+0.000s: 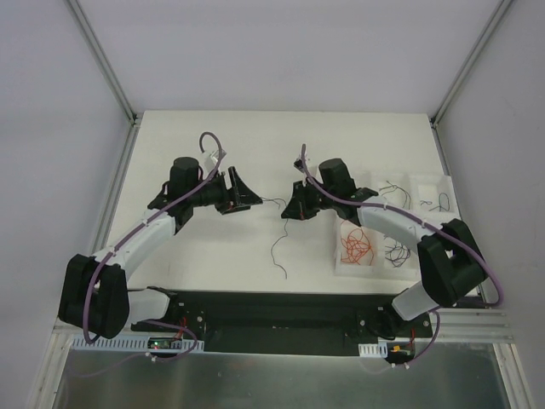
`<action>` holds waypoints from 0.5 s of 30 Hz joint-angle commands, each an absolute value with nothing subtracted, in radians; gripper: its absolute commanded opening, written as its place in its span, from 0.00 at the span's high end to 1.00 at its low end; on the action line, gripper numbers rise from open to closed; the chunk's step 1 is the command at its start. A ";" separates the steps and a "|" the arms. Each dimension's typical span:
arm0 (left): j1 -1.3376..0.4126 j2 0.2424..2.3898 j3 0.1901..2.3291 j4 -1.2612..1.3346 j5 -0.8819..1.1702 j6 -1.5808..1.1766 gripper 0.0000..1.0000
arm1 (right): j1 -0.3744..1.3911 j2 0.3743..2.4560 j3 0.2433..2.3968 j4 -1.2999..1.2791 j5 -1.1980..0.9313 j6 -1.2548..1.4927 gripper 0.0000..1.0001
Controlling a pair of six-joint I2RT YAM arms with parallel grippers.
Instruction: Untangle the cables
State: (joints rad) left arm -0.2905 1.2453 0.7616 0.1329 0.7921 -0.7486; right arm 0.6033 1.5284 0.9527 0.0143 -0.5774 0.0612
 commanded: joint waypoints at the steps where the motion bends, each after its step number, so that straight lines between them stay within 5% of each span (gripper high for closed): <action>1: -0.360 1.213 0.738 0.176 0.729 -0.772 0.25 | 0.627 1.483 0.943 0.107 -0.563 0.092 1.00; 3: -0.379 1.229 0.756 0.173 0.736 -0.756 0.26 | 0.640 1.485 0.945 0.113 -0.575 0.100 1.00; 12: -0.380 1.253 0.701 0.263 0.719 -0.847 0.65 | 0.644 1.453 0.951 0.152 -0.620 0.211 1.00; 15: -0.380 1.230 0.618 0.395 0.719 -0.928 0.63 | 0.646 1.440 0.925 0.245 -0.652 0.332 1.00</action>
State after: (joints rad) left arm -0.3790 1.2503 0.7067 0.2153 0.7235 -0.8246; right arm 0.6430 1.4982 0.9428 0.0959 -0.5888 0.1799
